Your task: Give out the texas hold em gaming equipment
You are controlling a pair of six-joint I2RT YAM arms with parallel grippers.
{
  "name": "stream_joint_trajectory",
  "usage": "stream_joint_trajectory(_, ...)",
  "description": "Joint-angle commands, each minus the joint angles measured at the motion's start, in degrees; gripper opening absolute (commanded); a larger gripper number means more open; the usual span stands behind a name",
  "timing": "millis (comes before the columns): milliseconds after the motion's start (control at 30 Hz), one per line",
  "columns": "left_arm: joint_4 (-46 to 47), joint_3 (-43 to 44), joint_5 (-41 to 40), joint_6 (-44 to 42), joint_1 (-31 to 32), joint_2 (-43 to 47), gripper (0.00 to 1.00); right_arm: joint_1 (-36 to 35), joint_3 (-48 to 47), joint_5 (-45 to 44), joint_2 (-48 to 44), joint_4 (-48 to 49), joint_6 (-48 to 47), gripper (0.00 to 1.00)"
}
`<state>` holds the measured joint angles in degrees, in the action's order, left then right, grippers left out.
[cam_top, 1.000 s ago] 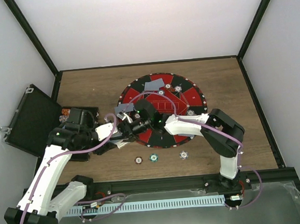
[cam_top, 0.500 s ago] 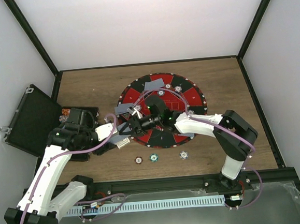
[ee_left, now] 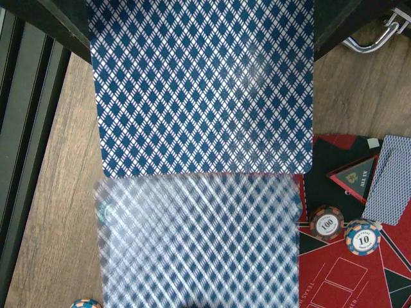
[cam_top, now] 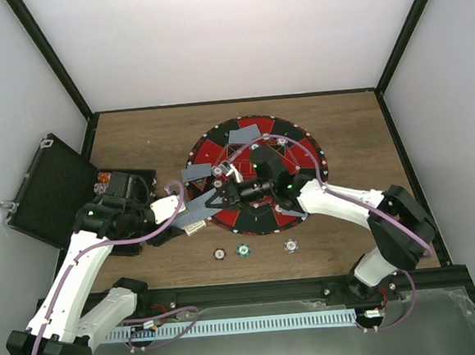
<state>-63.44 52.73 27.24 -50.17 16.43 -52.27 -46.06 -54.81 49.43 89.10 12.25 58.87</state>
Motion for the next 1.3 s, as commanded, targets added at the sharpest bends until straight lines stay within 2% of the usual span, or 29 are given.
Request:
stream_joint_trajectory(0,1.1,0.5,1.5,-1.0,-0.1,0.9,0.04,4.4,3.0,-1.0,-5.9,-4.8,-2.2,0.01)
stream_joint_trajectory(133,1.1,0.5,1.5,-1.0,-0.1,1.0,0.04,12.6,9.6,-1.1,-12.3,-10.7,-5.9,0.01)
stream_joint_trajectory(300,1.1,0.4,1.6,-1.0,-0.1,1.1,0.04,26.3,19.3,-0.8,-19.7,-19.3,-12.2,0.01)
stream_joint_trajectory(367,1.1,0.4,1.6,-1.0,-0.1,0.9,0.04,31.9,21.4,-1.6,-21.4,-22.9,-15.1,0.01)
stream_joint_trajectory(500,1.3,0.7,1.8,-0.9,-0.1,0.5,0.04,38.6,24.2,-2.3,-21.9,-26.1,-18.8,0.01)
stream_joint_trajectory(867,1.0,0.3,1.3,-1.0,-0.1,0.7,0.04,40.6,21.8,-9.8,-12.3,-26.8,-23.9,0.02)
stream_joint_trajectory(967,1.1,0.3,1.3,-1.1,-0.1,0.7,0.04,40.7,21.2,-12.4,-11.4,-27.9,-24.9,0.09)
stream_joint_trajectory(1267,1.3,0.4,1.8,-1.0,-0.1,0.1,0.04,40.7,18.6,-18.3,-13.1,-33.8,-26.4,0.4)
